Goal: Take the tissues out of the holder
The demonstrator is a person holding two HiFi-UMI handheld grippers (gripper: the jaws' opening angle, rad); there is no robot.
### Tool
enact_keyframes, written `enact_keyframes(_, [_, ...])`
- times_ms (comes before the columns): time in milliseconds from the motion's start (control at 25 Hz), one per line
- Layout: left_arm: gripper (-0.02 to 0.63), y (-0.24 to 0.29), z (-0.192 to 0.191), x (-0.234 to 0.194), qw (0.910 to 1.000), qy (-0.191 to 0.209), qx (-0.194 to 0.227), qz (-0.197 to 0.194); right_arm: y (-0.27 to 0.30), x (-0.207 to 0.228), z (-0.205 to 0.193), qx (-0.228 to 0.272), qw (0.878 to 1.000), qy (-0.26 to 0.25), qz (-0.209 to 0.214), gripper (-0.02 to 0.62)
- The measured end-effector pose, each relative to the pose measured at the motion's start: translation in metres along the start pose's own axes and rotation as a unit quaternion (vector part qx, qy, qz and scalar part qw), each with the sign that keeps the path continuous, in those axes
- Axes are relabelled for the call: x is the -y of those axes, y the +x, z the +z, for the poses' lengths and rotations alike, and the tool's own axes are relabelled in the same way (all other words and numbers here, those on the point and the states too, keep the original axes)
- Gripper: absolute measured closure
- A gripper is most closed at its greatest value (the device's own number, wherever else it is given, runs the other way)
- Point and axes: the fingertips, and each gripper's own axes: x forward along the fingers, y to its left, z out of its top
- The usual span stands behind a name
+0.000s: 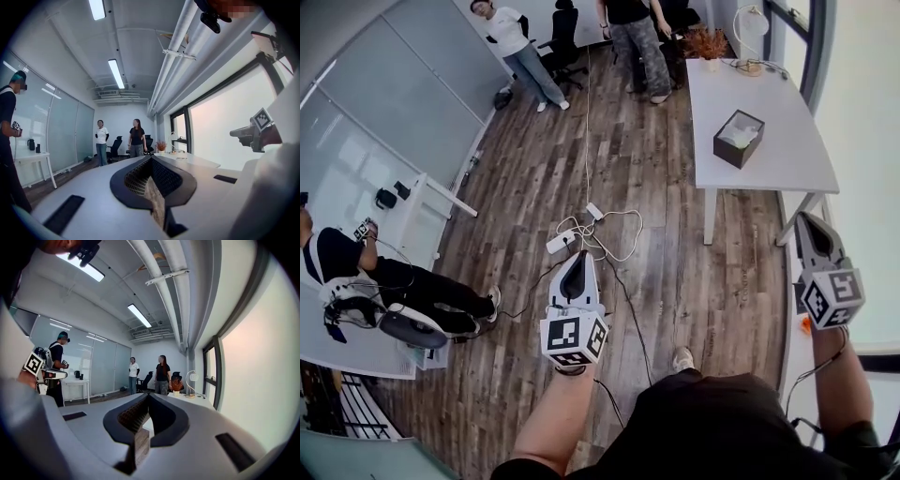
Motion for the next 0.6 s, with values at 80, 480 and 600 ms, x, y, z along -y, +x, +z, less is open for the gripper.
enact_keyframes(80, [0.601,0.018,0.006,-0.009,0.9999,0.007,0.006,-0.012,0.018,-0.004,0.007,0.006,1.0,0.001,-0.007,0.589])
enact_keyframes(480, [0.601,0.078,0.007,-0.039,0.9991,0.01,0.016,-0.038,0.074,-0.015,0.006,-0.001,1.0,0.004,-0.023,0.591])
enact_keyframes(600, [0.601,0.092,0.001,-0.044,0.9992,0.005,0.012,-0.038,0.09,-0.013,0.009,0.0,1.0,-0.004,-0.02,0.589])
